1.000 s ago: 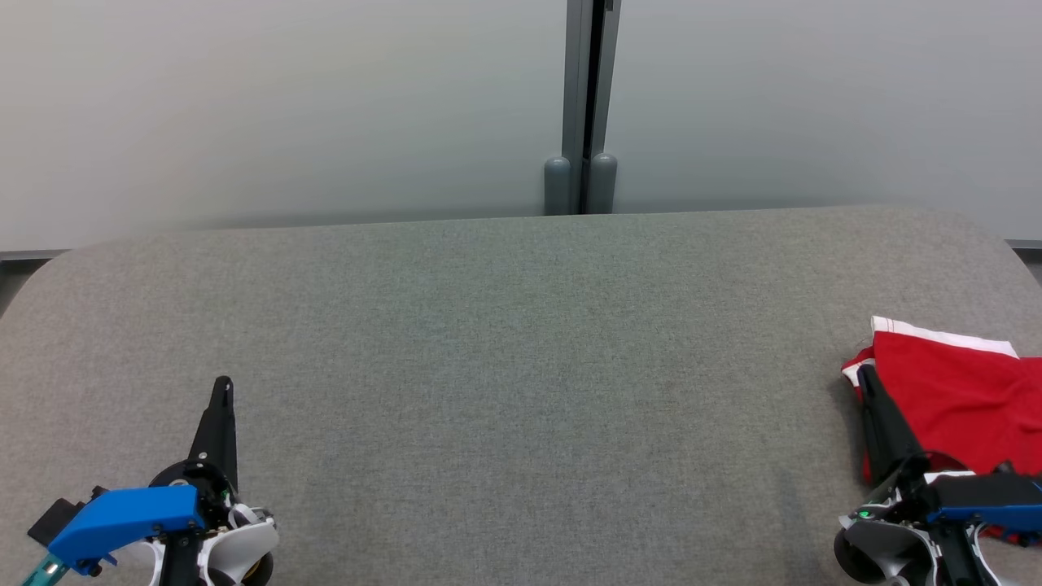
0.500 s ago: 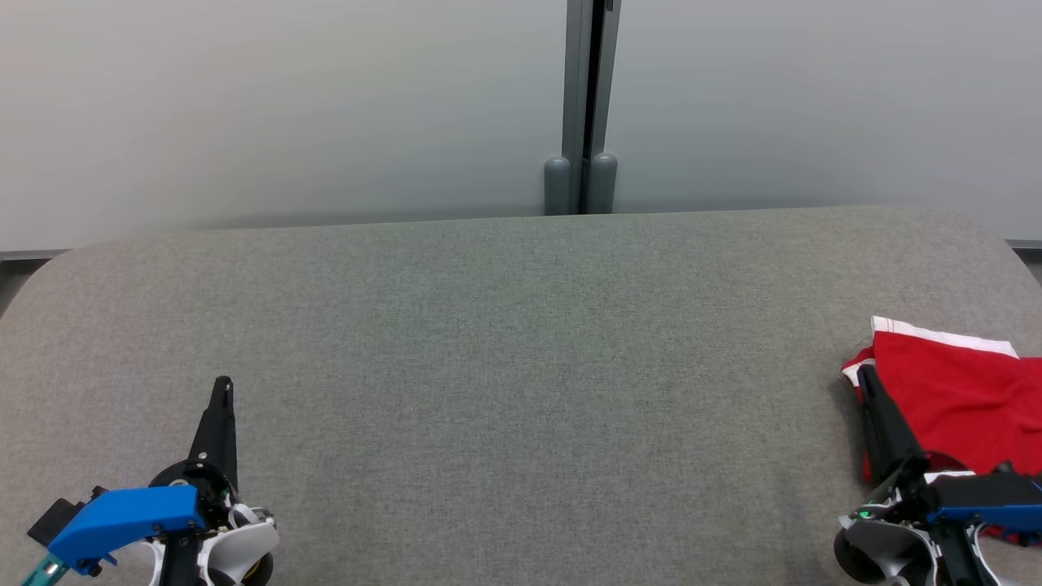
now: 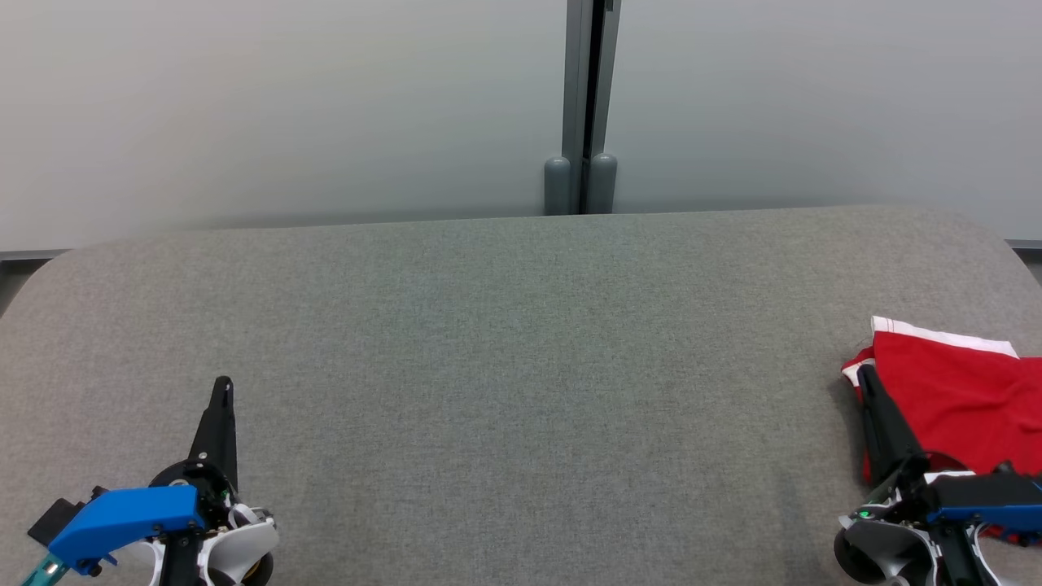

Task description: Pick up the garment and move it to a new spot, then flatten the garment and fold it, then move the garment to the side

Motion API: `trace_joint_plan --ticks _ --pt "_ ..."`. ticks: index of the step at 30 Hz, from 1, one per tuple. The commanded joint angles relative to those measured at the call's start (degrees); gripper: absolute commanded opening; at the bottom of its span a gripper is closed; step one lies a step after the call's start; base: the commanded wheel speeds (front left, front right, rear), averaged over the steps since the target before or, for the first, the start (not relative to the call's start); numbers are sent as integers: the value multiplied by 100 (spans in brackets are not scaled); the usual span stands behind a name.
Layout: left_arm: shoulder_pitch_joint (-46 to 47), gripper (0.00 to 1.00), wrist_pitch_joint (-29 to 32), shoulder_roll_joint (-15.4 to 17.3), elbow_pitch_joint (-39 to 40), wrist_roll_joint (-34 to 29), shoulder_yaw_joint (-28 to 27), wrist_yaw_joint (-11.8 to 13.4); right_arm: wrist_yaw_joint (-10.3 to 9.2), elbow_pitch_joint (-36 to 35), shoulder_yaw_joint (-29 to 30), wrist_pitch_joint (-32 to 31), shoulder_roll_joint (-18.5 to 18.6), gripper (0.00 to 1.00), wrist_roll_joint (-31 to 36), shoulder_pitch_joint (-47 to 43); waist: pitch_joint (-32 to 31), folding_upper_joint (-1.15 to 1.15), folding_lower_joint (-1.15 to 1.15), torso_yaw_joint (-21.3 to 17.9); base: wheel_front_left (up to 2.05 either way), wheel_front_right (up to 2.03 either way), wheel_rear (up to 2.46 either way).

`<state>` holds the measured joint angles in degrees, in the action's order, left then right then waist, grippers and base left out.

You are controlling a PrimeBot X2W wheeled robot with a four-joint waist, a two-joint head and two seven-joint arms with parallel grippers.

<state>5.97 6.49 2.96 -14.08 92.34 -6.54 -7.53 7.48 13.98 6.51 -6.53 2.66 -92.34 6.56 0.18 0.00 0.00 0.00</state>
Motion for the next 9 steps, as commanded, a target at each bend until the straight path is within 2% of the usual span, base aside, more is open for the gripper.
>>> trace_joint_plan --ticks 1,9 --pt "53 0 28 -16 26 16 -5 8 2 -19 12 -20 40 0 -17 -73 0 0 0 0 0 0 0" --pt "53 0 28 -16 26 16 -5 8 2 -19 12 -20 40 0 -17 -73 0 0 0 0 0 0 0"
